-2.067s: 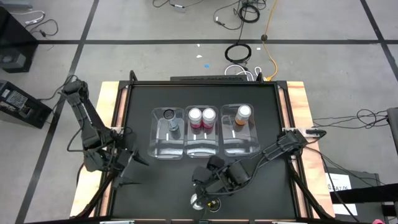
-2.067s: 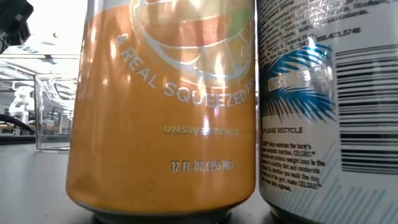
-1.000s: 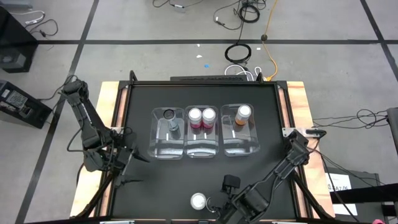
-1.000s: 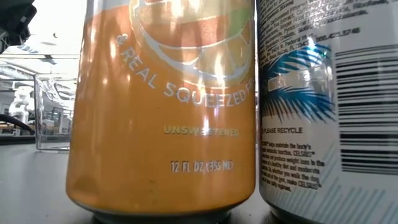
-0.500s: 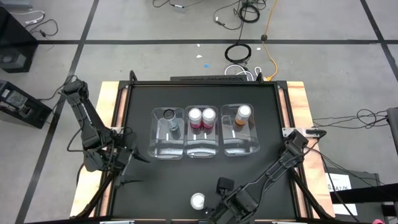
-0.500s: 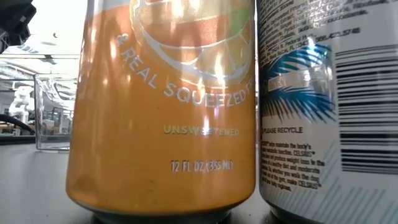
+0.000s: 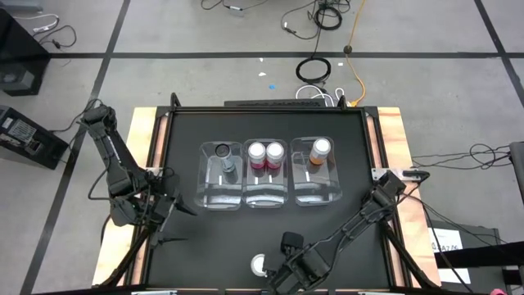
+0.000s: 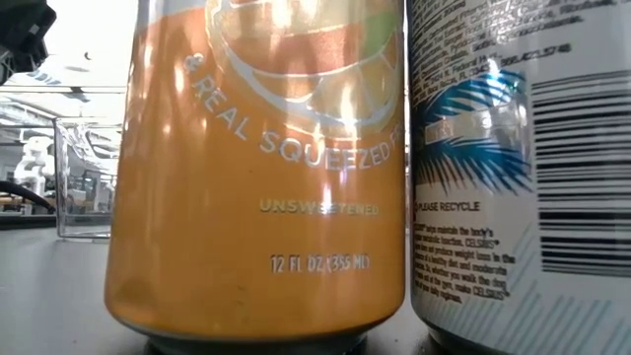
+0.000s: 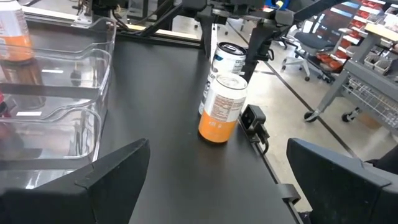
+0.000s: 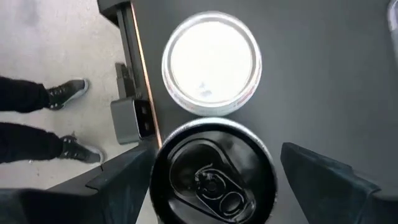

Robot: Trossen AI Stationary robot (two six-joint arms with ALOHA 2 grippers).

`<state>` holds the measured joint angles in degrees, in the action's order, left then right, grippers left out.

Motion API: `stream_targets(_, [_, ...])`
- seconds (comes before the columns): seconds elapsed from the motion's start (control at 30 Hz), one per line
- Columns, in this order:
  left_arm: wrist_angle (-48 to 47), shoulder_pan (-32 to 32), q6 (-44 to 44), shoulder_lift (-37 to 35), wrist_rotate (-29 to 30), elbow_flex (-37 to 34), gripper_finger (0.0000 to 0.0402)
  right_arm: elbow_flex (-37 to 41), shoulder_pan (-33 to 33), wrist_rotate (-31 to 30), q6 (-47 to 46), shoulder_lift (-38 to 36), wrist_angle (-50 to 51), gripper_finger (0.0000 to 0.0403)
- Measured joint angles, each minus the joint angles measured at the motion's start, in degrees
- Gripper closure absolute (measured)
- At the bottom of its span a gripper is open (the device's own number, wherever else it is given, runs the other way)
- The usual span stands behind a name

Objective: Sort soda cans
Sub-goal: Put the blue soda can into the left transparent bin

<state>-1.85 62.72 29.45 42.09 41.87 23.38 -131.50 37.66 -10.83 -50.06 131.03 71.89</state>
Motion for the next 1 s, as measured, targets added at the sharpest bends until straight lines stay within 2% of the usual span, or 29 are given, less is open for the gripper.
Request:
stream_targets(0.27, [-0.09,0.00,0.09,0.00,-0.02,0.02,0.0015,0.41,-0.71,2.33,-0.02,0.21,1.24,0.0079])
stream_targets(0.5, [-0.11,-0.01,0.10,0.00,-0.02,0.01,0.0015,0.41,-1.31,3.70,0.42,0.14,1.71,0.0159])
stream_targets(0.8, [-0.12,-0.01,0.13,0.00,-0.04,0.01,0.0015,-0.07,-1.73,3.56,1.22,-0.43,4.95,0.0161])
stream_targets(1.0, [-0.15,-0.02,0.13,-0.02,-0.04,0.02,0.0015,-0.84,-3.40,0.78,0.77,-3.87,9.30,0.0161])
